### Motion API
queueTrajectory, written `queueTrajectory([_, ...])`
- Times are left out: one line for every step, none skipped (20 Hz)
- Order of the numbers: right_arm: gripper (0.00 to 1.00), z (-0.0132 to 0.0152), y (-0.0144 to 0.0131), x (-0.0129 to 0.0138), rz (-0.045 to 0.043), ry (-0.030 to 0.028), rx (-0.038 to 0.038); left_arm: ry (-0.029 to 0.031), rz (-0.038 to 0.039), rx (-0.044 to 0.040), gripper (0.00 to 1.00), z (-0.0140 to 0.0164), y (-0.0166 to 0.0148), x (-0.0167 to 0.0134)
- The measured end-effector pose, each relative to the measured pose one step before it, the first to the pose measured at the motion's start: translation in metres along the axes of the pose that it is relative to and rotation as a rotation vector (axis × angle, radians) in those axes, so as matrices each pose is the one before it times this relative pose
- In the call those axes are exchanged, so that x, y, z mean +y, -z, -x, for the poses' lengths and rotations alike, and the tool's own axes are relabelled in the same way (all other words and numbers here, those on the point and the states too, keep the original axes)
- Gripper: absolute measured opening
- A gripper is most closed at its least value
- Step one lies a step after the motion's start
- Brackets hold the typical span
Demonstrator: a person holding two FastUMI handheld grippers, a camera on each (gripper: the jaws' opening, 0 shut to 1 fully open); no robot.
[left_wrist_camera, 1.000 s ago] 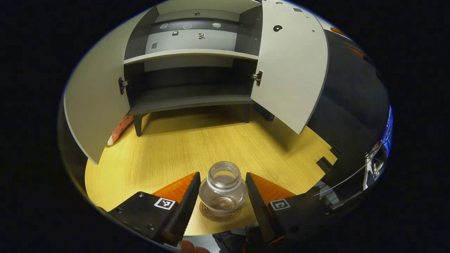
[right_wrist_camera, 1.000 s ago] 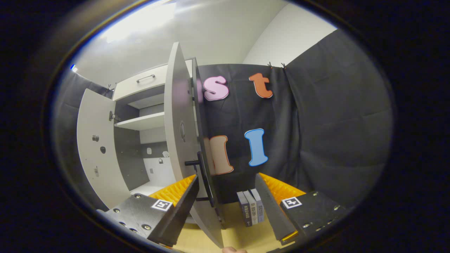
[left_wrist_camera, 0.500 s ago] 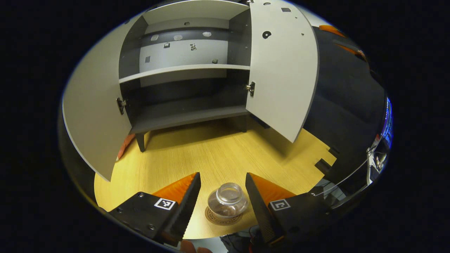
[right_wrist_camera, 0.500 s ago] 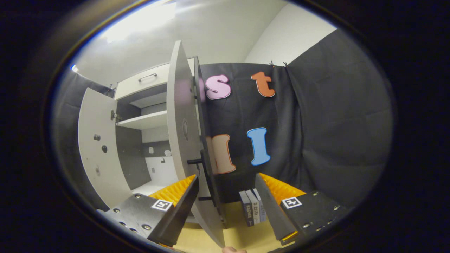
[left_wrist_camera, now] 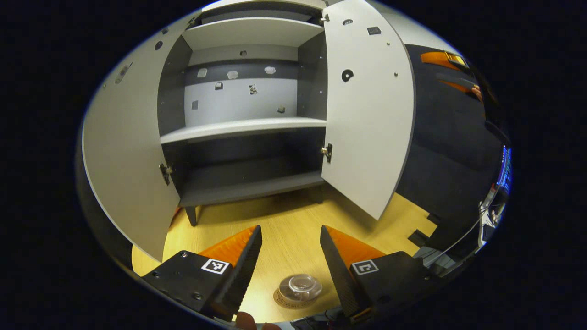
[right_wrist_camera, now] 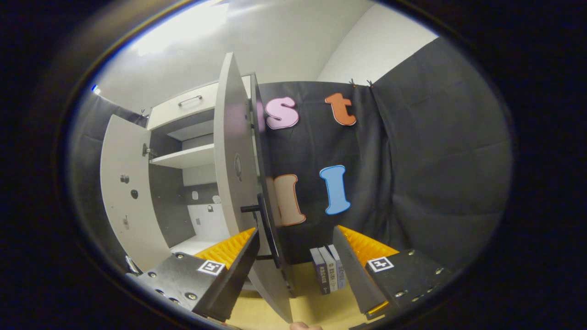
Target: Grasp the bottle in the cabinet with the left hand and place it on the coaster, then close the right door with the right hand and the left door with the left hand.
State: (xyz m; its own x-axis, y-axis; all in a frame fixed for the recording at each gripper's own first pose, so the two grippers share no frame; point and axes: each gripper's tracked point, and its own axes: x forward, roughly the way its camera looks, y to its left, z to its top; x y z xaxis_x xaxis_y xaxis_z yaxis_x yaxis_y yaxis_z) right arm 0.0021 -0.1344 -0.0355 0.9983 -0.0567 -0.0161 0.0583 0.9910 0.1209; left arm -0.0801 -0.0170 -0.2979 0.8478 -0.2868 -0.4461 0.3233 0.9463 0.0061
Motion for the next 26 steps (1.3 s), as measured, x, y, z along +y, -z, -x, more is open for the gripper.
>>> queueTrajectory([0.97, 0.00016, 0.00114, -0.00026, -0.00215, 0.00059, 0.00224, -0.00714, -0.00244, -0.01031, 0.82, 0.00039, -0.00446, 0.00172])
queueTrajectory([0.97, -0.00040, 0.00045, -0.00013, -0.00240, 0.00074, 0.00198, -0.00433, -0.00101, -0.00517, 0.82, 0.00057, -0.00462, 0.00090])
queueTrajectory([0.97, -0.00060, -0.00034, -0.00057, -0.00158, 0.00008, 0.00086, -0.00357, -0.00099, -0.01180, 0.82, 0.00048, -0.00607, 0.00053])
queueTrajectory([0.97, -0.00049, -0.00037, -0.00062, 0.00049, 0.00090, 0.00006, -0.00196, -0.00050, -0.02027, 0.82, 0.00021, -0.00790, 0.00088])
queueTrajectory([0.97, 0.00003, 0.00169, -0.00013, 0.00166, 0.00125, 0.00075, -0.00329, -0.00012, -0.01945, 0.82, -0.00011, -0.00653, 0.00046])
queueTrajectory([0.97, -0.00109, 0.00051, 0.00071, 0.00231, 0.00088, 0.00282, -0.00645, -0.00192, -0.01726, 0.87, 0.00018, -0.00667, 0.00162])
queueTrajectory([0.97, -0.00007, 0.00275, -0.00106, 0.00282, 0.00175, 0.00369, -0.00699, 0.00116, -0.01184, 0.82, 0.00029, -0.00549, 0.00148])
queueTrajectory([0.97, 0.00016, 0.00121, -0.00086, 0.00314, 0.00271, 0.00215, -0.00582, 0.00442, -0.01045, 0.82, 0.00055, -0.00666, 0.00095])
queueTrajectory([0.97, -0.00033, 0.00027, -0.00057, 0.00238, 0.00346, 0.00094, -0.00513, 0.00433, -0.01458, 0.82, 0.00003, -0.00797, 0.00017])
queueTrajectory([0.97, -0.00103, 0.00036, 0.00025, 0.00185, 0.00148, 0.00117, -0.00597, 0.00237, -0.02119, 0.82, 0.00008, -0.01066, 0.00077])
queueTrajectory([0.97, 0.00013, 0.00189, 0.00006, 0.00292, 0.00214, 0.00232, -0.00448, 0.00266, -0.02588, 0.82, 0.00010, -0.01072, 0.00085])
queueTrajectory([0.97, -0.00075, 0.00190, 0.00031, 0.00396, 0.00211, 0.00349, -0.00249, 0.00469, -0.03036, 0.82, -0.00026, -0.01267, 0.00005])
queueTrajectory([0.97, -0.00025, 0.00234, -0.00077, 0.00755, 0.00475, 0.00377, -0.00355, 0.00741, -0.03594, 0.82, 0.00016, -0.01367, 0.00048])
queueTrajectory([0.97, -0.00085, 0.00063, -0.00101, 0.01153, 0.00872, 0.00128, -0.00096, 0.00542, -0.02461, 0.82, -0.00098, -0.01018, -0.00014])
queueTrajectory([0.97, -0.00133, 0.00149, -0.00112, 0.01593, 0.00932, -0.00159, -0.00064, 0.00422, -0.02012, 0.82, -0.00129, -0.00854, -0.00002])
queueTrajectory([0.97, -0.00109, 0.00114, -0.00131, 0.01780, 0.01103, -0.00156, -0.00003, 0.00278, -0.01932, 0.82, -0.00101, -0.00952, -0.00055])
queueTrajectory([0.97, -0.00139, 0.00115, -0.00046, 0.01429, 0.00945, -0.00154, 0.00315, 0.00098, -0.01715, 0.82, -0.00153, -0.00652, -0.00122])
queueTrajectory([0.97, -0.00299, 0.00132, 0.00105, 0.01495, 0.00653, -0.00232, 0.00366, -0.00063, -0.01171, 0.81, -0.00151, -0.00504, -0.00116])
queueTrajectory([0.97, -0.00345, 0.00207, 0.00077, 0.01144, 0.00411, 0.00079, 0.00107, -0.00207, -0.00485, 0.81, -0.00170, -0.00073, 0.00028])
queueTrajectory([0.97, -0.00321, 0.00213, 0.00300, 0.00596, -0.00223, 0.00397, 0.00747, -0.00005, 0.00132, 0.82, -0.00184, 0.00015, -0.00189])
queueTrajectory([0.97, -0.00330, 0.00232, 0.00469, 0.00111, -0.00852, 0.00497, 0.00102, -0.00320, 0.00149, 0.85, -0.00096, 0.00069, -0.00160])
queueTrajectory([0.97, -0.00240, 0.00155, 0.00470, -0.00146, -0.01017, 0.00527, 0.00257, -0.00393, 0.00264, 0.88, -0.00177, 0.00214, -0.00071])
queueTrajectory([0.97, -0.00250, 0.00148, 0.00538, -0.00183, -0.00910, 0.00458, 0.00565, -0.00398, 0.00589, 0.88, -0.00187, 0.00387, -0.00220])
queueTrajectory([0.97, -0.00201, 0.00166, 0.00245, -0.00068, -0.00510, 0.00568, 0.00408, -0.00248, 0.00723, 0.88, -0.00161, 0.00396, -0.00172])
queueTrajectory([0.97, -0.00129, 0.00084, 0.00045, 0.00146, 0.00227, 0.00539, 0.00425, -0.00155, 0.00795, 0.88, -0.00174, 0.00436, -0.00154])
queueTrajectory([0.97, -0.00005, 0.00249, -0.00135, 0.00144, 0.00225, 0.00396, 0.00392, -0.00100, 0.00715, 0.88, -0.00149, 0.00277, -0.00121])
